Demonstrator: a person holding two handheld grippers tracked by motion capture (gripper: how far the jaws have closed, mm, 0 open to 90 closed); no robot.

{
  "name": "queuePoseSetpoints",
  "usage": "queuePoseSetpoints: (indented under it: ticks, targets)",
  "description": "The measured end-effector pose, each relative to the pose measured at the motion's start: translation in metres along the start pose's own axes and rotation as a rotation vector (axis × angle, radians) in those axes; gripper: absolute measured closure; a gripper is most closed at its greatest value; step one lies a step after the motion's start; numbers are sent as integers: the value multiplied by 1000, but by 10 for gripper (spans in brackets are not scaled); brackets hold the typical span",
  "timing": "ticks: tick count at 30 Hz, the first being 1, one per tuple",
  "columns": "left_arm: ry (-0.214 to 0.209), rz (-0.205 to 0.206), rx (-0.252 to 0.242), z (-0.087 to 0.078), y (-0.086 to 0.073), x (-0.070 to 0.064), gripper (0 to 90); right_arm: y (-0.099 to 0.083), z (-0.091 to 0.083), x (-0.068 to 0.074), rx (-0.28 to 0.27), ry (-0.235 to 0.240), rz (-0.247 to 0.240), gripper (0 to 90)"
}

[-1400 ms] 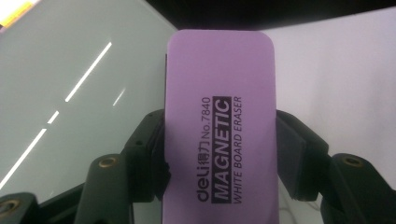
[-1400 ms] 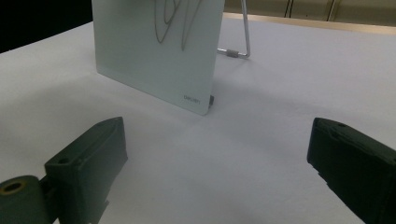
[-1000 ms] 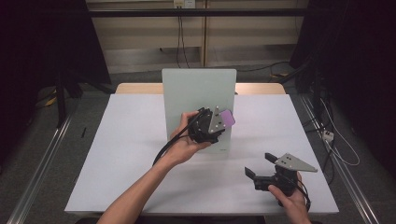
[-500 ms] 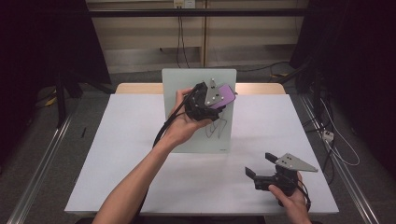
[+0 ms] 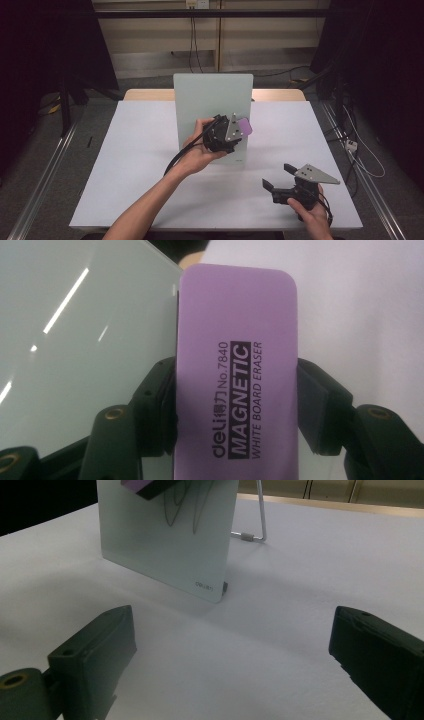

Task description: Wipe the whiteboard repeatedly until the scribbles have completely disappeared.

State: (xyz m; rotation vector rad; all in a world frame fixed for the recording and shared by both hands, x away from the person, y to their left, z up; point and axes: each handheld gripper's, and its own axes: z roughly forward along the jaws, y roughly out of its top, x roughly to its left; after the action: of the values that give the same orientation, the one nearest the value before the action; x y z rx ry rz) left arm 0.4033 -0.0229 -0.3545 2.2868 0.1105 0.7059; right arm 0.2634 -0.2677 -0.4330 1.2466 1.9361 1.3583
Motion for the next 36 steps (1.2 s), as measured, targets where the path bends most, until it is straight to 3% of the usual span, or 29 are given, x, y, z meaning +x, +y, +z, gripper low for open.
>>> queuePoseSetpoints:
  ticks: [2,5,12,15,18,23,29,33,34,35,36]
  targets:
    - [-8,6,9,-1,-1,1,407,0,0,0,0,0,2,47]
    - [-17,-20,0,-4,0,6,408,0,0,0,0,0,5,47]
    - [68,-67,-40,-30,5,37,408,0,0,0,1,1,2,47]
    - [64,-103,-67,-37,-1,47,409,0,0,0,1,1,4,47]
    - [80,-67,-47,-36,-4,42,408,0,1,0,1,0,3,47]
    - [71,-46,-37,-28,-5,32,407,0,1,0,0,-1,-3,47]
    - [24,-15,-14,-14,-11,12,407,0,1,0,2,0,-1,47]
    - [-13,39,24,-3,-15,-4,407,0,1,0,0,0,-2,48]
    - [-22,75,54,-3,-16,-5,407,0,1,0,1,0,0,48]
    - [-25,72,53,-1,-17,-8,407,0,0,0,0,-1,-1,48]
    - [-38,95,73,-1,-17,-8,407,0,0,0,0,-1,1,48]
